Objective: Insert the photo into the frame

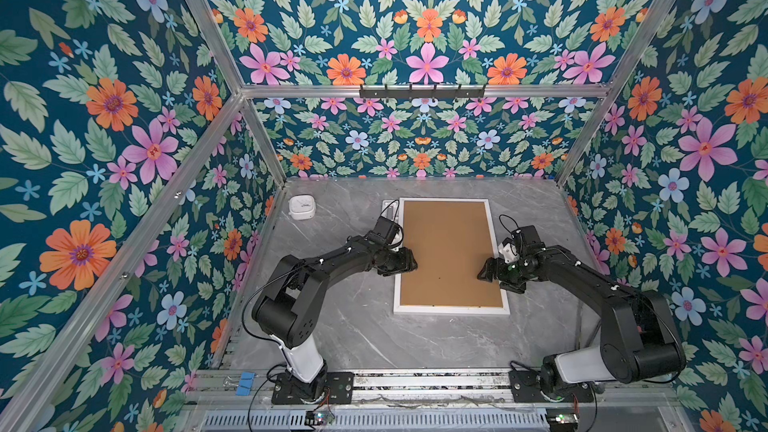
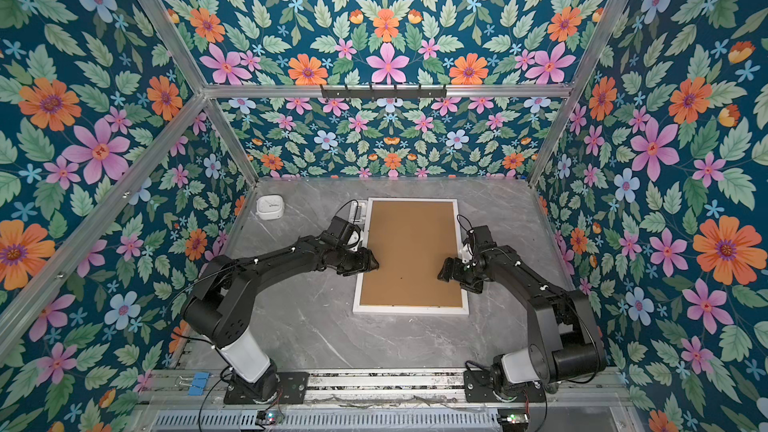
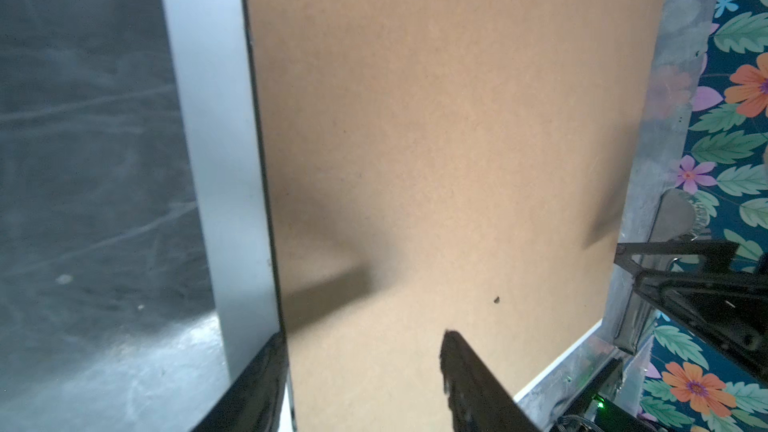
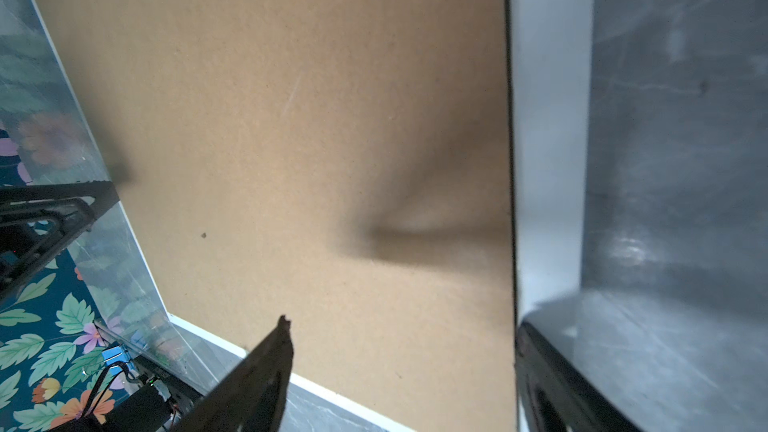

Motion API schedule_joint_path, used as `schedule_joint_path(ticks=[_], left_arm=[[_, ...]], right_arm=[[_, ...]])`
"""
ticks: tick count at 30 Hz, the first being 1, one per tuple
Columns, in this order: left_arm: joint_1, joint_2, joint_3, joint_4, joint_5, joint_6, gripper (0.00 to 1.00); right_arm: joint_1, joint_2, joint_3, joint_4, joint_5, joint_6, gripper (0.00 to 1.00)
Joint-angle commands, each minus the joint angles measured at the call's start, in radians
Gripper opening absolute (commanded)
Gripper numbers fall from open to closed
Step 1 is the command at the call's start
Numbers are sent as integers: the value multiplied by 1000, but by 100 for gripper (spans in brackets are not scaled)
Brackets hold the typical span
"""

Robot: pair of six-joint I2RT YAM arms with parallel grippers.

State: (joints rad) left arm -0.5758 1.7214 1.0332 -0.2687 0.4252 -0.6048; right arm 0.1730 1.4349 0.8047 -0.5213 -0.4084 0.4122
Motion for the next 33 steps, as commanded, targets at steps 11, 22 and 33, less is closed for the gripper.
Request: schedule_joint_path(ticks=[11, 22, 33], left_arm=[[-6, -31, -19, 20, 59, -44, 62], [-13, -58, -21, 28, 66, -61, 61], [-10, -44, 39, -129, -58, 27, 62]], right_arm=[[3, -51, -16, 31, -74, -3, 83], [5, -107, -18, 21, -83, 9, 83], [3, -134, -13, -79, 15, 40, 83]])
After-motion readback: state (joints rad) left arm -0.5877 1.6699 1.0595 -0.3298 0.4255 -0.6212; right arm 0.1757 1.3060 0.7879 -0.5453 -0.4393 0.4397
